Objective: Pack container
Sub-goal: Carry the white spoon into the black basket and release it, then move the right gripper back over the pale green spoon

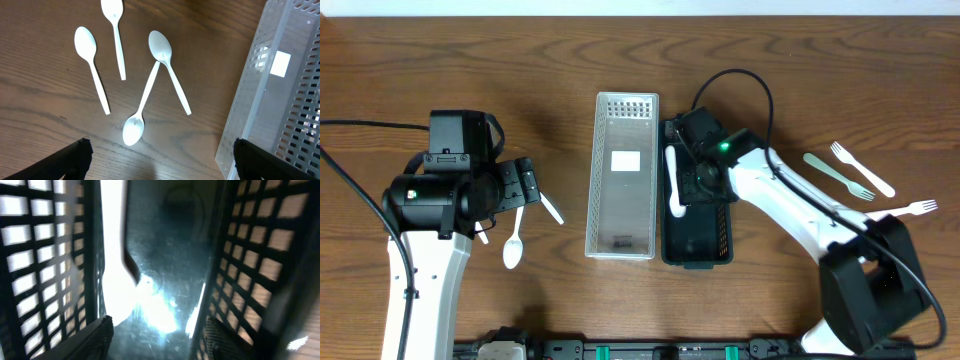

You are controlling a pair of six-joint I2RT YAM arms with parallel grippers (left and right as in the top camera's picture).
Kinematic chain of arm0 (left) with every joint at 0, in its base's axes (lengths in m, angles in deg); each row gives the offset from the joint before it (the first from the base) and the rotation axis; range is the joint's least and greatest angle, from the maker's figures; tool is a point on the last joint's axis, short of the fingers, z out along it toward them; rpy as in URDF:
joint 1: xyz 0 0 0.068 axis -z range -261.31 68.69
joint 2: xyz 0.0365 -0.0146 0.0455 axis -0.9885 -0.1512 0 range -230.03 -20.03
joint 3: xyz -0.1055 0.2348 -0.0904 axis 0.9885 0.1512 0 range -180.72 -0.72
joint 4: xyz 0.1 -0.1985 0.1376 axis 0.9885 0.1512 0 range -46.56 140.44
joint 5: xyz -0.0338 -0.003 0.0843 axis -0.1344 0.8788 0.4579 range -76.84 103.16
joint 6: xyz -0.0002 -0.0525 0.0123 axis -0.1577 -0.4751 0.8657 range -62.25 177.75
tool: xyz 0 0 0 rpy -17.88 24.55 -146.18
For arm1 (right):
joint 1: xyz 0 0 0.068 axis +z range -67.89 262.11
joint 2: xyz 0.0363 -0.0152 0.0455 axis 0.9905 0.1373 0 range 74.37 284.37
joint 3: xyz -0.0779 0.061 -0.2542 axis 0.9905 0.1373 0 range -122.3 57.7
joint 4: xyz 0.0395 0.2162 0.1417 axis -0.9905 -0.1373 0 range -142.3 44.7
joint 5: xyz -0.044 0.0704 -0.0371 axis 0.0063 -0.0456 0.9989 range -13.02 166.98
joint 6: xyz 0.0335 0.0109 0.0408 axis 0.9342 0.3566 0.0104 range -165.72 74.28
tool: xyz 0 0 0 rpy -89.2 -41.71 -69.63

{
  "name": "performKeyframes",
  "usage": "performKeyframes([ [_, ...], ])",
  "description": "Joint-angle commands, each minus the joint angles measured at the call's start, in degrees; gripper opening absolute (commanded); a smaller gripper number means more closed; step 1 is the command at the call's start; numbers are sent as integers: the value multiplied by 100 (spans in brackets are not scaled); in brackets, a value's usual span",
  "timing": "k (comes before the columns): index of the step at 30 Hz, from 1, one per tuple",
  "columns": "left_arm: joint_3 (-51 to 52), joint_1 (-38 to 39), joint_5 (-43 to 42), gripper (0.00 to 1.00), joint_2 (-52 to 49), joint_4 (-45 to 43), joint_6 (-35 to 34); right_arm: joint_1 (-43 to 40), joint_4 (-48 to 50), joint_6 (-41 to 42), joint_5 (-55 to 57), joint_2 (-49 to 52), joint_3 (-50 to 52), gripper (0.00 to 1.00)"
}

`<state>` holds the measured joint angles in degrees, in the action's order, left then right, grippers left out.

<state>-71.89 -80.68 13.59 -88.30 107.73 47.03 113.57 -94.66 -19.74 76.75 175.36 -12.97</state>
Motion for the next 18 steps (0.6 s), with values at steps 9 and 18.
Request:
performKeyframes([
  [9, -94, -31, 74, 93, -31, 13, -55, -669, -649, -1683, 986, -2236, -765, 88],
  [18, -94, -31, 70, 92, -33, -7, -59, -3816, -1294, -5147, 363, -2135, -763, 90],
])
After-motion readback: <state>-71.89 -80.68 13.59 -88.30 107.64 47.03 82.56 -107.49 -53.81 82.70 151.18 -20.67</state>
